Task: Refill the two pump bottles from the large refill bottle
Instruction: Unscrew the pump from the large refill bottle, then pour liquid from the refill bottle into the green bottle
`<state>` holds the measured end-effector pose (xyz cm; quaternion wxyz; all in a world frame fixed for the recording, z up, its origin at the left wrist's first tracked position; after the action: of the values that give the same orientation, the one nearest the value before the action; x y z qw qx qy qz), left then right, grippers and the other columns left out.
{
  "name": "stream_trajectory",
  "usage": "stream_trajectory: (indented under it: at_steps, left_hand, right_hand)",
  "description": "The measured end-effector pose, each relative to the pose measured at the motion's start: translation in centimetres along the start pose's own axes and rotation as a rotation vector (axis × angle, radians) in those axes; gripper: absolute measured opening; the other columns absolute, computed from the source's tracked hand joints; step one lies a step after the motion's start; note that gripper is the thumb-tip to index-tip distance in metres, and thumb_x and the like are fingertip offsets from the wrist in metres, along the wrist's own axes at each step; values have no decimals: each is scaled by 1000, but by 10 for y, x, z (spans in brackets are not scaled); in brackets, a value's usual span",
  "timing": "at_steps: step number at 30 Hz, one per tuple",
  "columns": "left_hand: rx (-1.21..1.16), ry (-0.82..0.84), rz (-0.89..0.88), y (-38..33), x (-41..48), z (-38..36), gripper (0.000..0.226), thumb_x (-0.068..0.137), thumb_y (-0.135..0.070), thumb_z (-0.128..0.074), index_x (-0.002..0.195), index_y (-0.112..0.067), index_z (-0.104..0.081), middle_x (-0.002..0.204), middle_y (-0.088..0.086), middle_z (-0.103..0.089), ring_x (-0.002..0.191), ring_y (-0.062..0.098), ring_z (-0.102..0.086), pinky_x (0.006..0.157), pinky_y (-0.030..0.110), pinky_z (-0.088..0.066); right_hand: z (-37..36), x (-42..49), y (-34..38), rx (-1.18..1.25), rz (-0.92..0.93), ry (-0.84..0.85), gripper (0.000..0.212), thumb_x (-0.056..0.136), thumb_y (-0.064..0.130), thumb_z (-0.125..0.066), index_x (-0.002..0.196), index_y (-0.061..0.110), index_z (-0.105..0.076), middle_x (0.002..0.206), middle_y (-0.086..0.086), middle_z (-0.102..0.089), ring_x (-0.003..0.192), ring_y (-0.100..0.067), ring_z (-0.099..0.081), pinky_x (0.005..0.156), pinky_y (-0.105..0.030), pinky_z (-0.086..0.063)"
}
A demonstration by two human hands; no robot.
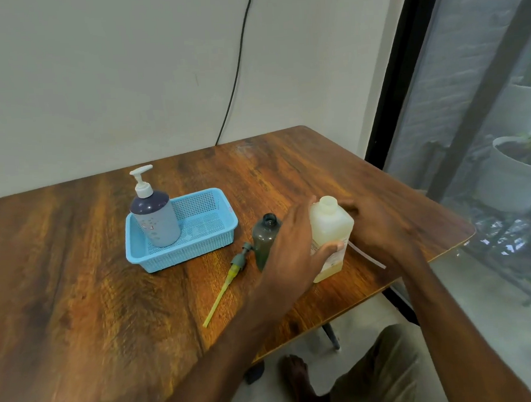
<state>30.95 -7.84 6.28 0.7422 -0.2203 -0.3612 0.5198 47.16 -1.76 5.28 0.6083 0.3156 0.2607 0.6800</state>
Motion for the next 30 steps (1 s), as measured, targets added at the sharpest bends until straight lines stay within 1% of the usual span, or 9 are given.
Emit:
stream_trajectory:
  at_steps: [3,5,10,15,18,20,23,26,30]
  left_hand:
    - [5,-48,-87,-9,-16,8,81,95,-38,-70,159,-30,-21,161,-9,-31,143,1,-27,106,14,-38]
    - [18,-138,-137,-12,-31,23,69,98,-31,-67,156,-29,-28,159,-11,-36,140,-5,-27,95,-3,-31]
    - [21,-472,-132,16,-59,67,58,92,-20,-75,142,-18,-47,141,-3,-53,130,7,-48,102,10,-43]
    - [155,-202,191,67,-39,51,91,81,-50,-81,153,-27,-30,156,-5,-35,144,13,-31,110,23,-30]
    - [164,-80,243,82,-29,39,86,78,-58,-80,147,-28,-38,148,-4,-45,137,16,-42,109,32,-44]
    - [92,-64,246,88,-25,38,86,74,-60,-83,144,-31,-43,144,-7,-53,131,14,-51,106,37,-51]
    - [-20,-66,209,89,-22,45,83,68,-61,-87,137,-33,-50,135,-14,-61,120,5,-58,98,26,-55]
    - [-150,-36,158,84,-24,57,82,70,-57,-88,139,-31,-51,128,-22,-58,110,-5,-59,82,4,-49]
    - [-127,-14,74,77,-29,69,78,70,-64,-84,137,-41,-51,130,-28,-56,116,-3,-57,86,8,-50]
  right_hand:
    - [10,-34,9,-75,88,35,36,91,7,-66,114,35,-65,107,22,-65,96,3,-62,74,-11,-46]
    - [9,-58,10,-54,118,91,46,86,12,-74,121,40,-62,116,28,-61,107,4,-59,85,-18,-52]
    - [-18,-89,-2,188,-19,67,91,68,22,-91,144,33,-43,137,23,-52,123,-1,-51,99,-27,-48]
    - [-49,-87,6,263,-30,-289,98,59,57,-87,142,32,-43,130,23,-51,114,-2,-53,80,-21,-51]
    - [-52,-80,1,200,-56,-425,89,64,57,-85,139,30,-46,134,13,-58,118,-10,-57,80,-33,-57]
    - [-48,-77,1,207,-42,-432,86,66,47,-88,140,26,-48,133,14,-57,115,-7,-56,74,-23,-54]
    - [-40,-80,5,169,29,-430,83,67,37,-90,138,21,-53,119,19,-54,107,-4,-56,65,-10,-46]
    - [-32,-84,4,130,56,-413,81,65,36,-90,137,21,-55,116,19,-57,102,-4,-59,63,-13,-50]
    - [-24,-91,13,58,111,-366,76,63,41,-87,131,28,-56,110,22,-58,90,8,-57,61,-15,-52]
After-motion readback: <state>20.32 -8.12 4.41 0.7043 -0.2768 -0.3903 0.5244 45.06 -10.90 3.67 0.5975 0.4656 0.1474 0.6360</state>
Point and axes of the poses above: each hand's wrist, its own x-axis towards the middle knuckle, its own z-axis out of the back of the hand, y = z × x, the point moved 7 cm from there along x, towards the middle knuckle
